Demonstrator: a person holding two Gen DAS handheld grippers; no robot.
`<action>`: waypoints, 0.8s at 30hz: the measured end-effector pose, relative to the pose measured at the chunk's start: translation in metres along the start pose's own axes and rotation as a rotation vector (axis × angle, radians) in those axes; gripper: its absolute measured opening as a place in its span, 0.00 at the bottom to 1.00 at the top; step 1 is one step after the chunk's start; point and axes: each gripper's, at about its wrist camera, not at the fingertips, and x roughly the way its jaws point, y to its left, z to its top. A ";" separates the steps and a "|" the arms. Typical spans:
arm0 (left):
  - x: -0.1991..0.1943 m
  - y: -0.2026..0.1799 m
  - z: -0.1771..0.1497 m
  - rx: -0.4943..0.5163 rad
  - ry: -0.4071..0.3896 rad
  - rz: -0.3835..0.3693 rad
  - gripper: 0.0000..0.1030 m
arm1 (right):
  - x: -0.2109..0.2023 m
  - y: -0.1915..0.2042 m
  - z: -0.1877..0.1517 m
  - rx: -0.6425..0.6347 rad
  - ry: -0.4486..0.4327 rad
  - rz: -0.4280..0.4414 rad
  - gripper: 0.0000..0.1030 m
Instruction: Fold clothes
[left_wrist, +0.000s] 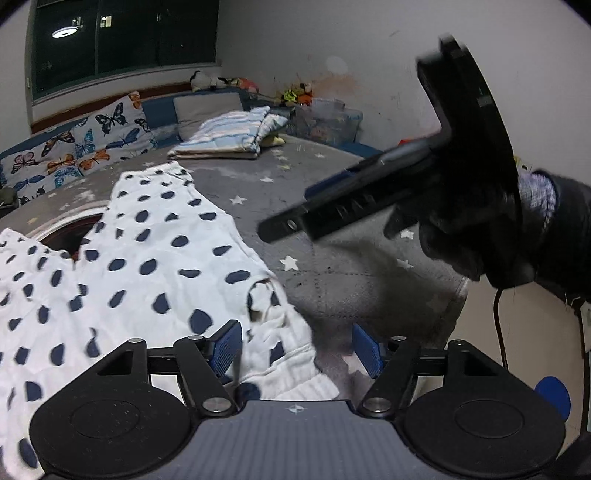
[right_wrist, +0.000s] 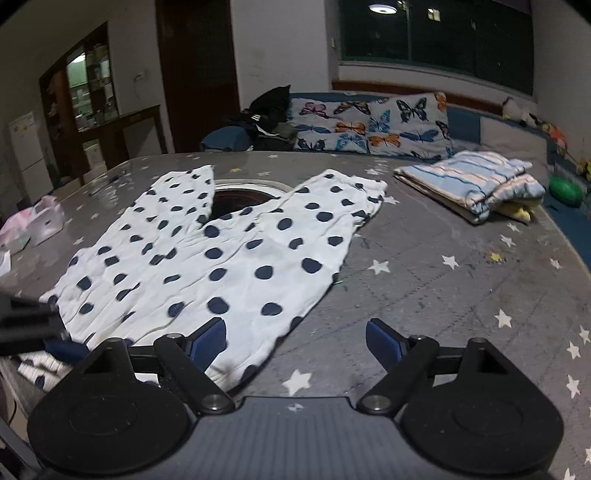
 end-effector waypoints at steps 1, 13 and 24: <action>0.005 0.000 0.000 0.002 0.009 0.005 0.58 | 0.003 -0.003 0.002 0.010 0.006 0.002 0.82; 0.010 0.036 -0.002 -0.152 0.068 -0.130 0.13 | 0.054 -0.044 0.038 0.094 0.041 -0.013 0.67; 0.005 0.058 0.000 -0.245 0.064 -0.228 0.13 | 0.158 -0.086 0.105 0.132 0.048 -0.048 0.58</action>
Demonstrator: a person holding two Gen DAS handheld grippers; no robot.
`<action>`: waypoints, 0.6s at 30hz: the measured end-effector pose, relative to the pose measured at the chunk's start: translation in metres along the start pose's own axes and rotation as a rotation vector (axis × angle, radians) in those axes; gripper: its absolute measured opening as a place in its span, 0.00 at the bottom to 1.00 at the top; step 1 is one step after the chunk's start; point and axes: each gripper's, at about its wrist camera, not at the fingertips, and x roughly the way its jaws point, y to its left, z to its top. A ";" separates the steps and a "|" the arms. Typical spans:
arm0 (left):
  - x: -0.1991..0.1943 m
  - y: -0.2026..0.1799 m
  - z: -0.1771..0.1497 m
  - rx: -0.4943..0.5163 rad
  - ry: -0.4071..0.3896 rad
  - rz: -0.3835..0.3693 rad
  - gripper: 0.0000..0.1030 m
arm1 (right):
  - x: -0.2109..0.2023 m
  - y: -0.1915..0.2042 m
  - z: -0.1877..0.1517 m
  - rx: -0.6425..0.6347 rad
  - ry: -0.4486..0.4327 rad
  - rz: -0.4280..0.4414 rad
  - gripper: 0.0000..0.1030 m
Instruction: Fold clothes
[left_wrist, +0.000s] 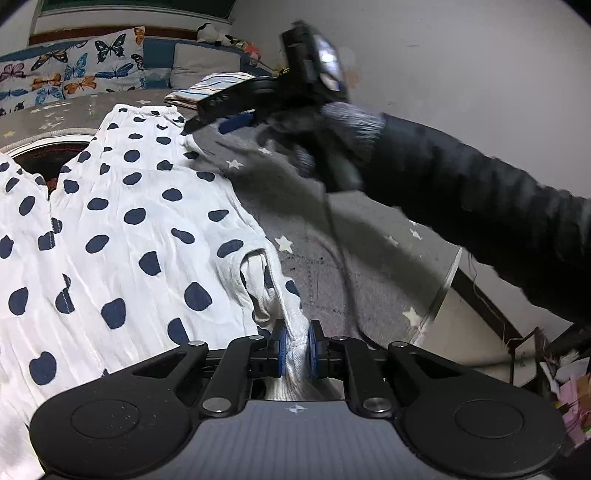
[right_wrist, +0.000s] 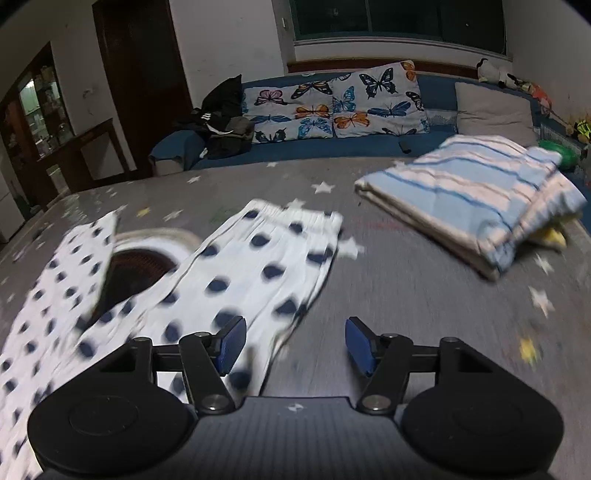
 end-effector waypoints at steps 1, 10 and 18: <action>-0.001 0.002 0.001 -0.010 -0.002 -0.006 0.13 | 0.007 -0.002 0.005 0.004 0.003 -0.002 0.58; -0.003 0.015 0.002 -0.084 -0.009 -0.042 0.13 | 0.072 -0.018 0.044 0.033 -0.002 -0.024 0.49; -0.005 0.017 0.000 -0.102 -0.022 -0.045 0.13 | 0.085 -0.016 0.056 0.029 0.000 -0.063 0.09</action>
